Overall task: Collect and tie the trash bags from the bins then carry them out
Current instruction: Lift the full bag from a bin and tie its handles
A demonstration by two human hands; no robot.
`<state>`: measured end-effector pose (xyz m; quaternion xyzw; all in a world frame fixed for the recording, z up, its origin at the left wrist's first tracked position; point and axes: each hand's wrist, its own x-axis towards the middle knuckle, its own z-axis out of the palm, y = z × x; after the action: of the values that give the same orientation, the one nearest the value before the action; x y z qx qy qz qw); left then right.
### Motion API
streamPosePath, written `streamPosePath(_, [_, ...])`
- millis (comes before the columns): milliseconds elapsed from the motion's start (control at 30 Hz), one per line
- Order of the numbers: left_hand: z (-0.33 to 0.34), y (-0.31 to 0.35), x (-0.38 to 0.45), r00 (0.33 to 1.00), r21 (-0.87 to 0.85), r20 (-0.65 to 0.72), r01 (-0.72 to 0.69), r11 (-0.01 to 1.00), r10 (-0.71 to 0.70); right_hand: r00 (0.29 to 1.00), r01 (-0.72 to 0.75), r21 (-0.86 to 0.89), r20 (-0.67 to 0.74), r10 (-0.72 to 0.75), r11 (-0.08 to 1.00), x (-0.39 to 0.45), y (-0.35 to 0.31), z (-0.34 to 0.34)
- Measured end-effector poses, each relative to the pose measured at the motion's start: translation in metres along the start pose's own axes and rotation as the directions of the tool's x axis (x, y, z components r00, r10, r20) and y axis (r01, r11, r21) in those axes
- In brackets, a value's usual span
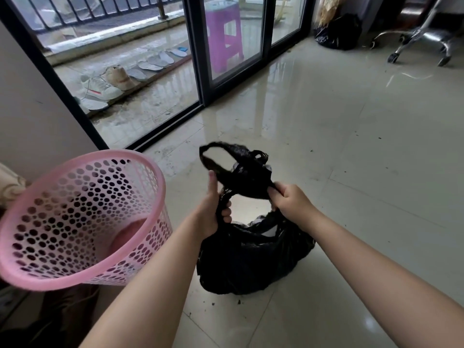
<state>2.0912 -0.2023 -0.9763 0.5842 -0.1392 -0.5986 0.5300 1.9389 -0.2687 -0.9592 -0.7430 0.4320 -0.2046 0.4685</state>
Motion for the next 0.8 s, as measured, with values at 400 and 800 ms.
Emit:
streamPosePath(400, [0.005,-0.003,-0.001,0.997,0.079,0.026,0.065,0.995,-0.067,0.885,0.164,-0.266,0.466,-0.022,0.950,-0.003,-0.003,0.022])
streamPosePath(800, [0.002,-0.003,-0.005,0.968,0.645,0.234,-0.087,0.759,-0.088,0.917,-0.091,-0.157,0.371,0.145,0.983,0.000,0.015,-0.014])
